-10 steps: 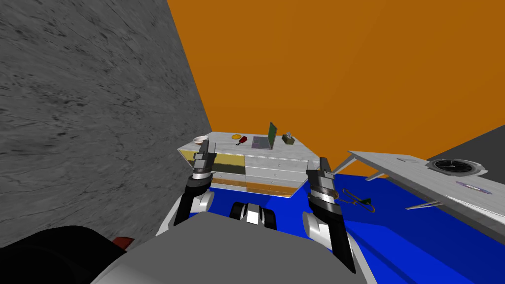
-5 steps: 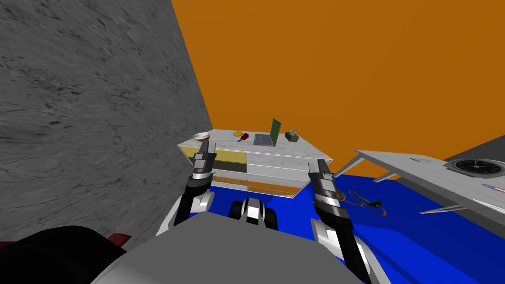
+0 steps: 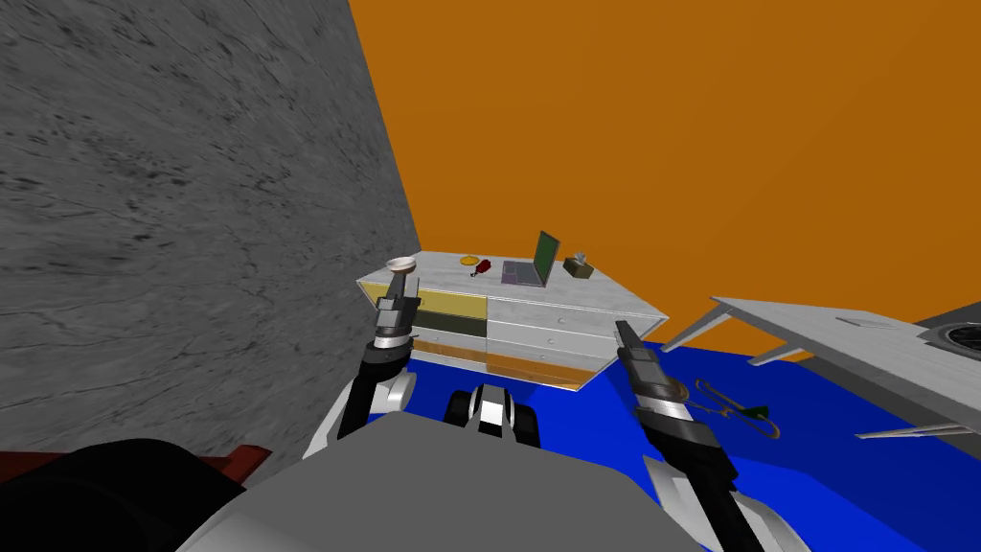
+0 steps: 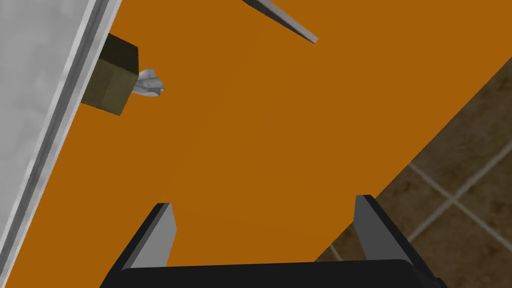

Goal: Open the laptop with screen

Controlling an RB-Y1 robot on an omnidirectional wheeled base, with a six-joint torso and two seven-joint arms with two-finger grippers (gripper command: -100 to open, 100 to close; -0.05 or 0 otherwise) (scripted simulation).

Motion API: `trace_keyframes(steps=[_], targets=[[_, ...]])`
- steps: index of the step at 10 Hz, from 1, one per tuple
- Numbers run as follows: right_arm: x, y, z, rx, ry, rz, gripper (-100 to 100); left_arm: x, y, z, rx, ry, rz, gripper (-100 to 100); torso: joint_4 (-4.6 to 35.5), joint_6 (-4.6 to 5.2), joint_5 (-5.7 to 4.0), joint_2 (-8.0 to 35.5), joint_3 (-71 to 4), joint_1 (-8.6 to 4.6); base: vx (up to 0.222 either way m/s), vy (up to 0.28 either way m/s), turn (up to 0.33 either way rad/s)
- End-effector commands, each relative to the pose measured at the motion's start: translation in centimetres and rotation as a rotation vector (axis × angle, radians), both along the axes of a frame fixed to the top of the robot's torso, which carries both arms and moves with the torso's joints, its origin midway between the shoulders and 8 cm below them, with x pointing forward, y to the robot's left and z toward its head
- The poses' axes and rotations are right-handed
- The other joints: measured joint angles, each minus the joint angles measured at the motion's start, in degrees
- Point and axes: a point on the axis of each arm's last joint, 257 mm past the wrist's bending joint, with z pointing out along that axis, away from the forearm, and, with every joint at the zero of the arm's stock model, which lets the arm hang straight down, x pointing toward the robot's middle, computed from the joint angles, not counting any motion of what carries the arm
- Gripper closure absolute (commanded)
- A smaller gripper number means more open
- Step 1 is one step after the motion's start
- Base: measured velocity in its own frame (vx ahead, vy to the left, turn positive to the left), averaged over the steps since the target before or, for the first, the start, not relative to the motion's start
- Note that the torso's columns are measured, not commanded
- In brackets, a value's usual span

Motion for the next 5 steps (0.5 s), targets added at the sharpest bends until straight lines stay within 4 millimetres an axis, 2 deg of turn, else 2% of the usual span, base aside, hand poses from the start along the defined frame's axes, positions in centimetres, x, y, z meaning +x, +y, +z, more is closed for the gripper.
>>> trace_keyframes(steps=[1,4,5], targets=[[-0.9,-3.2,-1.8,-0.184,0.107,-0.072,-100,0.0,0.0,0.0,0.000,0.000,0.000,0,-0.02,0.00,-0.01,-0.07,-0.04,-0.05,0.045,0.088,0.100],[-2.4,-7.4,-3.7,-0.397,0.232,-0.155,-100,0.0,0.0,0.0,0.000,0.000,0.000,0,0.00,0.00,-0.01,0.01,0.01,-0.01,0.028,0.102,0.090],[-2.4,-7.6,-3.4,-0.413,0.232,-0.159,-100,0.0,0.0,0.0,0.000,0.000,0.000,0,0.01,-0.01,0.00,0.02,0.01,-0.02,0.020,0.066,0.038]])
